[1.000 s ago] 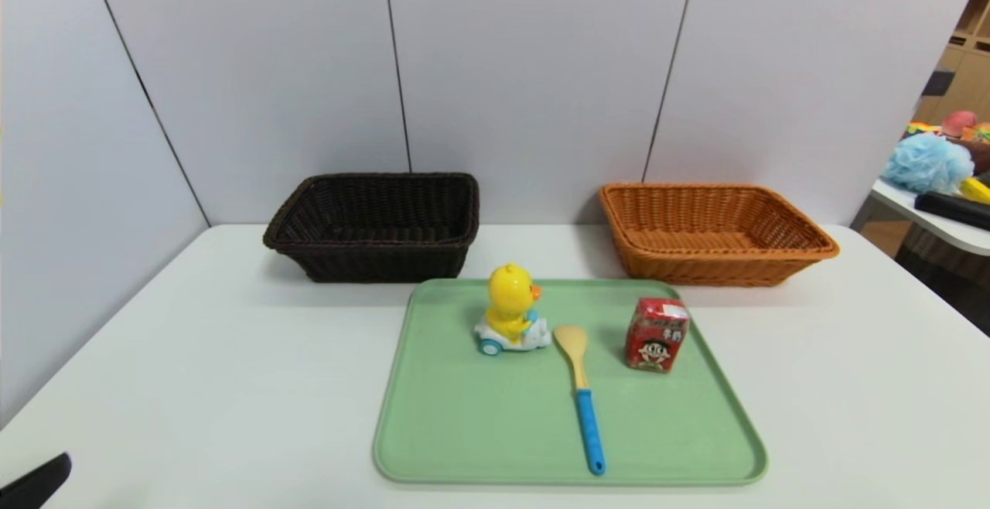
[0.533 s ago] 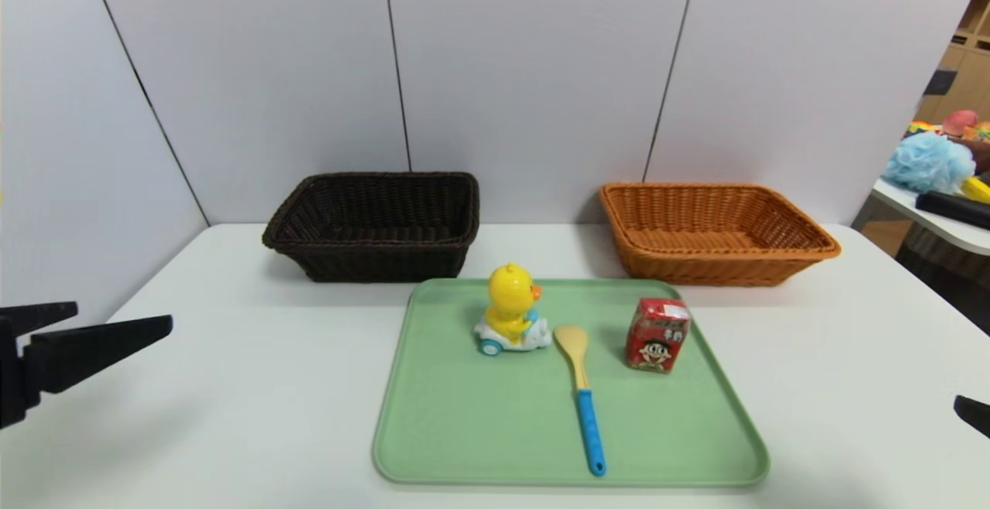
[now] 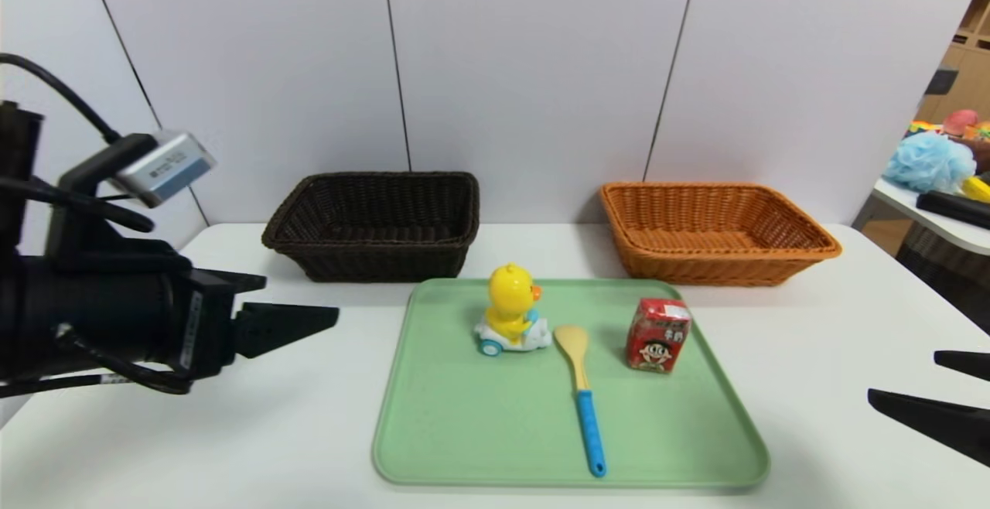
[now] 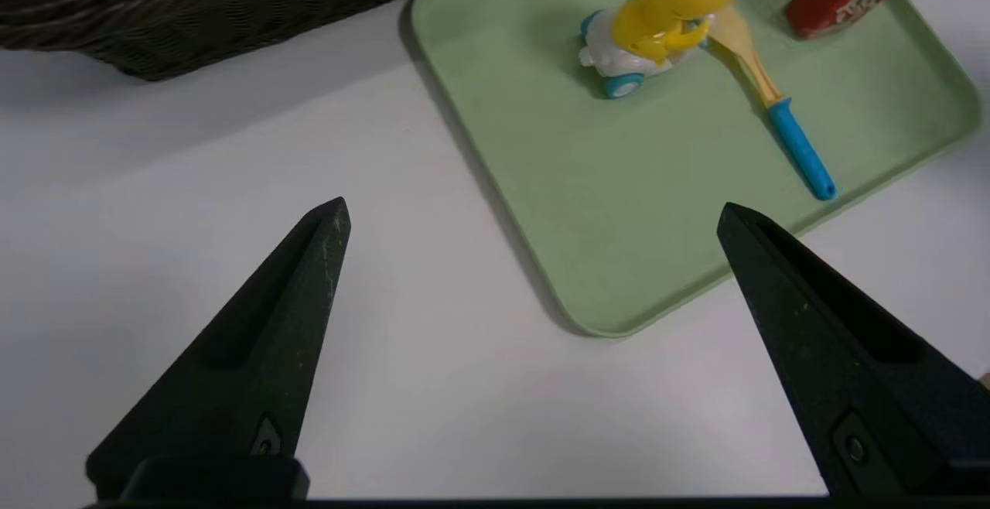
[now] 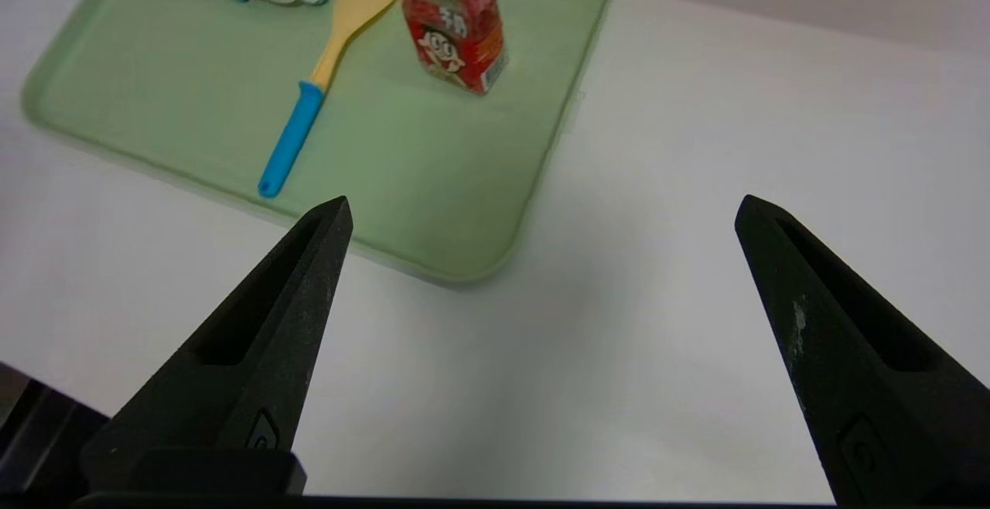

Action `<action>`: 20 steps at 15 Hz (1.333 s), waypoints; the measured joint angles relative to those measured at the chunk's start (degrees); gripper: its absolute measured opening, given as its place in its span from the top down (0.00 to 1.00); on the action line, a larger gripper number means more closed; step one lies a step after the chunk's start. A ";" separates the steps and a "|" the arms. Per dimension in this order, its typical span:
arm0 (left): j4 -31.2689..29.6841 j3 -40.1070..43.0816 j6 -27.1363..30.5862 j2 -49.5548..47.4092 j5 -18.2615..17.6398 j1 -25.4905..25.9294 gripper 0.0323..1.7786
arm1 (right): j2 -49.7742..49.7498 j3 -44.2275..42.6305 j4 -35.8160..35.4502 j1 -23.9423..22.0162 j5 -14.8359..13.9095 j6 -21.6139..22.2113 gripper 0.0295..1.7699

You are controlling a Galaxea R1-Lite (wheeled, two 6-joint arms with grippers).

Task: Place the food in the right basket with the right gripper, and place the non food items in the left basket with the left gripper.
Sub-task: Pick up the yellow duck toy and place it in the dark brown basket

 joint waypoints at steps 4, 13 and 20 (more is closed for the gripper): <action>-7.79 -0.23 -0.30 8.98 0.06 -8.75 0.05 | 0.72 0.57 0.05 0.06 1.29 -0.04 0.03; -27.38 -0.15 -11.47 29.71 22.43 -27.81 0.05 | -0.38 2.10 0.41 -0.50 0.69 0.02 0.03; -35.93 -1.28 -11.95 36.93 36.24 -32.96 0.05 | 0.63 2.40 0.22 -0.55 0.83 -0.09 0.03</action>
